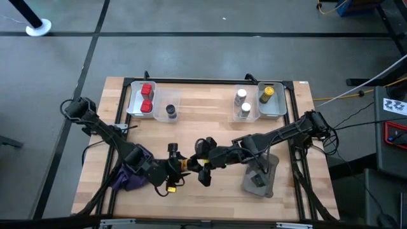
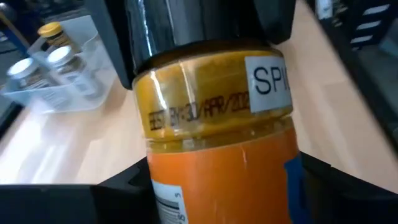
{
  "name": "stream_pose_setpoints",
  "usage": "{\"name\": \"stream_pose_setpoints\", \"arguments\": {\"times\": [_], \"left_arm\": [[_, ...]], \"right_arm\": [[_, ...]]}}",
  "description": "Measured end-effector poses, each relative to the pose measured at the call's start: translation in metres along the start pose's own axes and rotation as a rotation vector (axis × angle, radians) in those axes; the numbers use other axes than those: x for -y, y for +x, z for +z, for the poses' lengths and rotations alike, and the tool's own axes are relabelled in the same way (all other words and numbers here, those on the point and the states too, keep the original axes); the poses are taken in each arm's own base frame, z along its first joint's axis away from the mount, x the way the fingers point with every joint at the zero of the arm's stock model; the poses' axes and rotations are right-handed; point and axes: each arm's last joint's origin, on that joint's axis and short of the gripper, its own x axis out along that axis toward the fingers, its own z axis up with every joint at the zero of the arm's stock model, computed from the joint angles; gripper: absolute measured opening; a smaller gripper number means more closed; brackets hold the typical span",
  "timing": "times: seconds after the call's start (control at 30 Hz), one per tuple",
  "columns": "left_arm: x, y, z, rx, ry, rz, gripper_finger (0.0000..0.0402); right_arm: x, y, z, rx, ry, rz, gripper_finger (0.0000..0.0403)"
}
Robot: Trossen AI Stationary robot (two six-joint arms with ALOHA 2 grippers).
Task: Sort spices by type
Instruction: Put the black seasoning bottle into the left transparent bin
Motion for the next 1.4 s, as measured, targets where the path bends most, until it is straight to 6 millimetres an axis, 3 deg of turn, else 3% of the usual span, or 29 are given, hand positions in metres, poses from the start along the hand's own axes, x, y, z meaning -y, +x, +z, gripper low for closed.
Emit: {"name": "stream_pose_setpoints", "arguments": {"times": [0.37,0.77,1.1,1.4], "left_arm": [[-0.032,-0.021,0.002,-0.066,0.026,0.065,0.0227],[-0.063,-0.060,0.000,-0.106,0.074,0.141,0.0227],[-0.116,-0.088,-0.004,-0.115,-0.007,0.402,0.0227],[-0.167,-0.083,-0.006,-0.212,-0.001,0.593,0.0227]], "right_arm": [[0.024,0.003,0.006,-0.044,-0.021,-0.100,0.0208],[0.079,0.009,0.032,-0.052,-0.041,-0.224,0.0209],[0.147,0.005,0.065,-0.006,-0.062,-0.359,0.0209],[0.194,-0.004,0.091,0.065,-0.054,-0.353,0.0209]]}}
